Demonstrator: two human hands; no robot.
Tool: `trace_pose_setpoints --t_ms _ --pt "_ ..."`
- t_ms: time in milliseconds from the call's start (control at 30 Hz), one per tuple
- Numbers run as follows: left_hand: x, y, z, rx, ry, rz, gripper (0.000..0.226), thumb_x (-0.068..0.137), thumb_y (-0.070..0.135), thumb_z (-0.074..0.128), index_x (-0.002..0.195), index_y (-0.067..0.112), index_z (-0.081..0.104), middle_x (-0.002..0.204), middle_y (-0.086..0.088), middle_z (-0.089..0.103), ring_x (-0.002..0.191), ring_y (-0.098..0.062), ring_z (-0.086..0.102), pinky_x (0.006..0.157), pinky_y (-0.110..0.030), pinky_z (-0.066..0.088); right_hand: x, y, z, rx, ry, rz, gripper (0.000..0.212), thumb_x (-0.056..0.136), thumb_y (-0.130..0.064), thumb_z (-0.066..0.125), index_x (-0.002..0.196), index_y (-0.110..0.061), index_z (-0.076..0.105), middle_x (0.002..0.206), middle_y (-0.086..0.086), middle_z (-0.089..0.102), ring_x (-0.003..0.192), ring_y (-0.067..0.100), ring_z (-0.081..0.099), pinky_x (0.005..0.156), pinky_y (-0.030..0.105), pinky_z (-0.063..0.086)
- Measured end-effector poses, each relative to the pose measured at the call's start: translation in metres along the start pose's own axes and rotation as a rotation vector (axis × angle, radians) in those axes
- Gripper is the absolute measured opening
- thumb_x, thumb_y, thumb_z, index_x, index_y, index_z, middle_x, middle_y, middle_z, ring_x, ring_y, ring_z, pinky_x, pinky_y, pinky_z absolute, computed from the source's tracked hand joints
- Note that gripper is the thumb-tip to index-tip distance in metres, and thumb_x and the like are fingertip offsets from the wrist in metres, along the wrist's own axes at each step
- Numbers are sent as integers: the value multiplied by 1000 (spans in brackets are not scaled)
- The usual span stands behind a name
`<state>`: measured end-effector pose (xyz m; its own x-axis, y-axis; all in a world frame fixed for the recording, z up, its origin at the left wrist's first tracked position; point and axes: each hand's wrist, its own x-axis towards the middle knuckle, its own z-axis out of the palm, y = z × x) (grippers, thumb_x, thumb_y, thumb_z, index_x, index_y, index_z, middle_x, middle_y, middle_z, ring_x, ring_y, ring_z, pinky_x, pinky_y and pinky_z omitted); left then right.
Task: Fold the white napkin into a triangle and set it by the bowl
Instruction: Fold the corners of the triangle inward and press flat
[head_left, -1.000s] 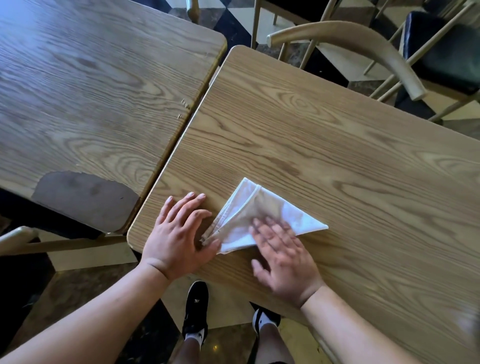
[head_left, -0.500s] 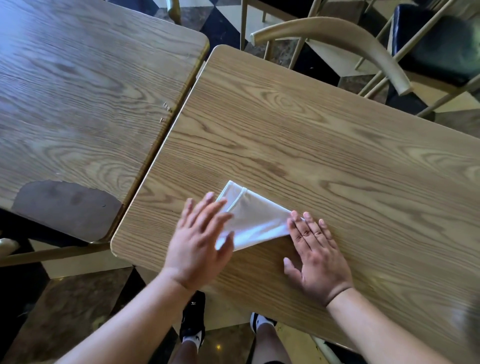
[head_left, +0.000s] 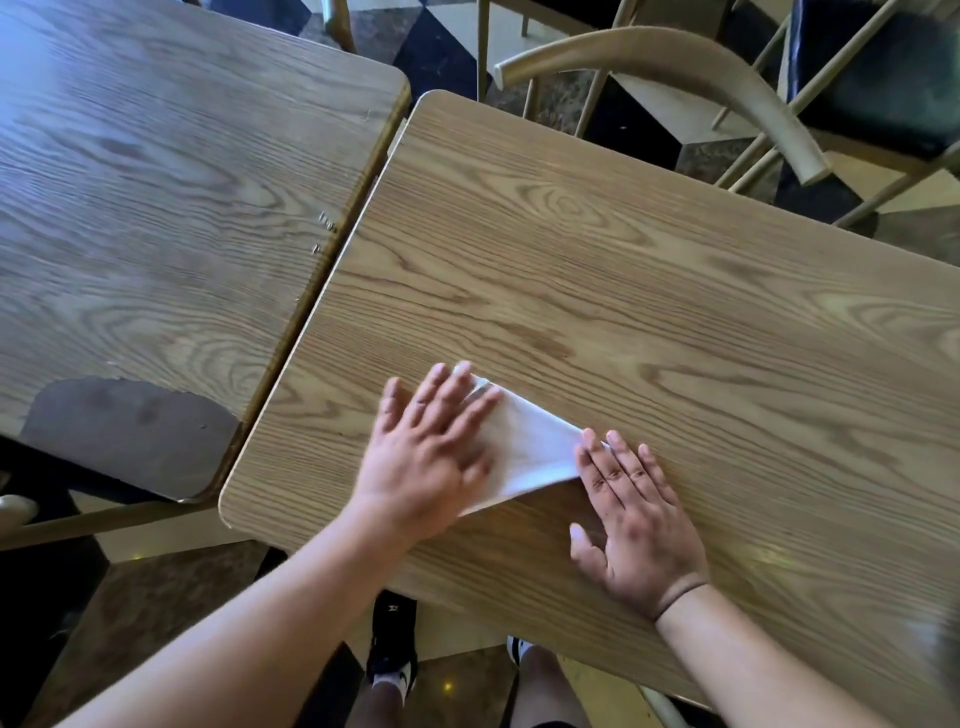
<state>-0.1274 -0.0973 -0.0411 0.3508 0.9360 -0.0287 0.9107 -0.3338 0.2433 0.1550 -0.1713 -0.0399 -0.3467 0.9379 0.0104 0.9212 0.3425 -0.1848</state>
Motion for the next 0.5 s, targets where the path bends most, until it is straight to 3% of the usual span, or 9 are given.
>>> trace_pose_setpoints --t_ms 100,267,433,500 --pt "-13 -38 -10 37 -24 -128 70 99 73 35 164 46 28 176 7 21 163 -14 12 130 -58 10 0 -1 1 22 2 3 83 88 -48 52 159 -8 38 169 8 33 157 30 30 123 57 30" --pt "-12 -41 -15 14 -67 -132 73 99 77 29 164 43 24 176 7 19 163 -12 7 131 -54 7 0 -1 -1 69 28 6 76 92 -47 52 156 -7 44 167 8 37 156 30 33 123 57 29" --pt "-12 -42 -15 16 -48 -135 73 98 75 34 163 42 31 175 7 21 163 -13 10 131 -54 8 40 -30 -7 200 272 207 32 92 -27 59 111 -11 79 133 8 72 138 38 57 118 64 34" --pt "-11 -40 -16 10 -47 -140 73 98 75 34 163 42 32 175 7 21 163 -13 11 131 -54 9 67 -54 -10 289 303 217 31 92 -22 58 114 -12 77 132 7 72 139 38 55 119 62 34"
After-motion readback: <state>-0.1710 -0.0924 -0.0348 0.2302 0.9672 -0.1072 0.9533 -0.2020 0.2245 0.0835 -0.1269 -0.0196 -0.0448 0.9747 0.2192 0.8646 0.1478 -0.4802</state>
